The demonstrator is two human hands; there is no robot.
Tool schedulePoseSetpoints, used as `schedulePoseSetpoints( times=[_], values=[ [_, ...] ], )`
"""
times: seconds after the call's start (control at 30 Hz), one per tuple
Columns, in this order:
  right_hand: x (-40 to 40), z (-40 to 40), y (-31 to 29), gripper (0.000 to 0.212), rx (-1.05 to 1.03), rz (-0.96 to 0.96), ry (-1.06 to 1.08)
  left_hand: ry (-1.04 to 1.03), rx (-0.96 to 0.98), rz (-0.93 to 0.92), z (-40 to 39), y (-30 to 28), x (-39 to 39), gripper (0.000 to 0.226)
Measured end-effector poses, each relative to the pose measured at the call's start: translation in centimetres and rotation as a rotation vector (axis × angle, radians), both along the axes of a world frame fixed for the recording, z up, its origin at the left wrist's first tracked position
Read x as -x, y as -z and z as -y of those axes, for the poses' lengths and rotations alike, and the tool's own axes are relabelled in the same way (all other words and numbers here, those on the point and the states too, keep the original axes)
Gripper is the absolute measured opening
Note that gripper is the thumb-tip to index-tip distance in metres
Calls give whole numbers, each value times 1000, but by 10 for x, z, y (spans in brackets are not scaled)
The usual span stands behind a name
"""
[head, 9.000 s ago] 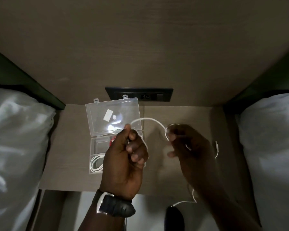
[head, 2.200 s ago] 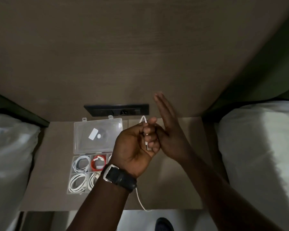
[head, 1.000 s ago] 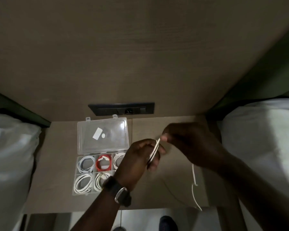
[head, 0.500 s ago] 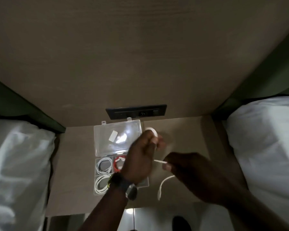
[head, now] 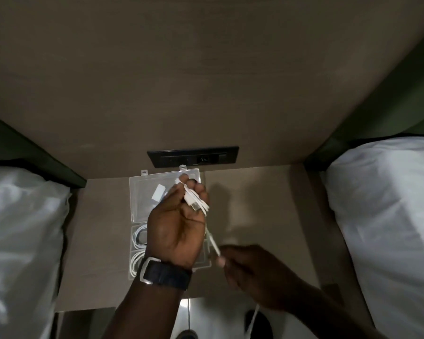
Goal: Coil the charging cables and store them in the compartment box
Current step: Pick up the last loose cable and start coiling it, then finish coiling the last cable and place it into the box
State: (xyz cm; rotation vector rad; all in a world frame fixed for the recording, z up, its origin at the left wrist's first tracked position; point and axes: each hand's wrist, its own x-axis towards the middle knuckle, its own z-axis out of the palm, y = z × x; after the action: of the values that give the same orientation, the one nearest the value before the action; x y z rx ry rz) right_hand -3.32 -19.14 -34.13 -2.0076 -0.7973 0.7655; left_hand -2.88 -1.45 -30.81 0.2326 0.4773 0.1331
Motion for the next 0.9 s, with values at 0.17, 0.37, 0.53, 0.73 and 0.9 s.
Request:
schedulePoseSetpoints(
  times=[0.17,0.37,0.53,0.73,0.9],
  values=[
    [-12,21,-33,23,80,203,-72,258,-1254,-103,14,20,12,18],
    [-74,19,-47,30,-66,343,185,523,-788,-16,40,15,33,32],
    [-61,-11,-7,10,-214,-80,476,330,-30,98,34,4,27,24],
    [-2,-33,16,30,-121,-195,603,-27,9,-35,24,23,22,15],
    [9,-44,10,24,-287,-601,799,-139,-64,-66,31,38,26,13]
  ],
)
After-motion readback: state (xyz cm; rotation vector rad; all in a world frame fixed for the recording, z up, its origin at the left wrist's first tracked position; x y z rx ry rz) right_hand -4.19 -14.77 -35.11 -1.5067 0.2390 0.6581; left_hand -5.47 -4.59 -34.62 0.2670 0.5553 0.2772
